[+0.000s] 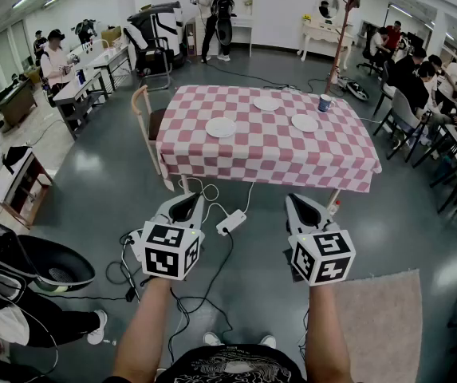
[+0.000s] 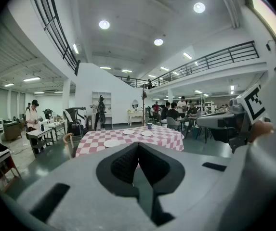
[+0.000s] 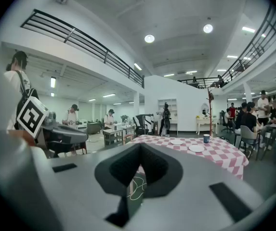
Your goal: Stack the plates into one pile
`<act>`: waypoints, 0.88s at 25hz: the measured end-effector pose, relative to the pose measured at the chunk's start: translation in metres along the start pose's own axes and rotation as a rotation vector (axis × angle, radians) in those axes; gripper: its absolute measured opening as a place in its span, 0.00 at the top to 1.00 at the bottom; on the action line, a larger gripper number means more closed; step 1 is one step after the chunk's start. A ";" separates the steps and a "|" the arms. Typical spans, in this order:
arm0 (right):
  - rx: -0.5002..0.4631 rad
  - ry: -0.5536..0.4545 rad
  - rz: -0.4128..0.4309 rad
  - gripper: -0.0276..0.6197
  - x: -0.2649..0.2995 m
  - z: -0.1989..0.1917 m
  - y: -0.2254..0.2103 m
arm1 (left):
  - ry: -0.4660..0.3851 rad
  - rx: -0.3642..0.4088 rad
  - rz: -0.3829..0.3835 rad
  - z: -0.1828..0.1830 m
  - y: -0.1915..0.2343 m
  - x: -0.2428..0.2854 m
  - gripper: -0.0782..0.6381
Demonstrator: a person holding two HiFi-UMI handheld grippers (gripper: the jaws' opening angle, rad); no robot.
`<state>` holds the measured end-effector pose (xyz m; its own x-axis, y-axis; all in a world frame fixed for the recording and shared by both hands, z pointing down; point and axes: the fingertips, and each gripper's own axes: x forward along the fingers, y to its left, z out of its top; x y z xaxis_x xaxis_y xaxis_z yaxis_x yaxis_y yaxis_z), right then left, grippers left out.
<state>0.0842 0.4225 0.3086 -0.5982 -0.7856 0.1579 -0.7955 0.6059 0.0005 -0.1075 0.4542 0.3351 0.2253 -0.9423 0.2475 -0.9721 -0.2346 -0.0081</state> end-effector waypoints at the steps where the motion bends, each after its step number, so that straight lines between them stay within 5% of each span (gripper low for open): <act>1: 0.001 -0.001 -0.001 0.95 0.003 0.001 0.004 | 0.001 -0.001 -0.001 -0.001 0.004 -0.001 0.89; 11: 0.005 0.018 -0.012 0.95 0.035 -0.001 0.048 | 0.002 -0.015 -0.014 -0.010 0.051 -0.007 0.88; 22: 0.028 0.027 0.043 0.80 0.084 0.000 0.079 | 0.016 -0.031 -0.016 -0.015 0.093 0.007 0.71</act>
<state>-0.0291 0.4048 0.3217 -0.6297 -0.7548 0.1839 -0.7716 0.6352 -0.0346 -0.1974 0.4297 0.3505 0.2399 -0.9345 0.2629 -0.9700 -0.2416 0.0260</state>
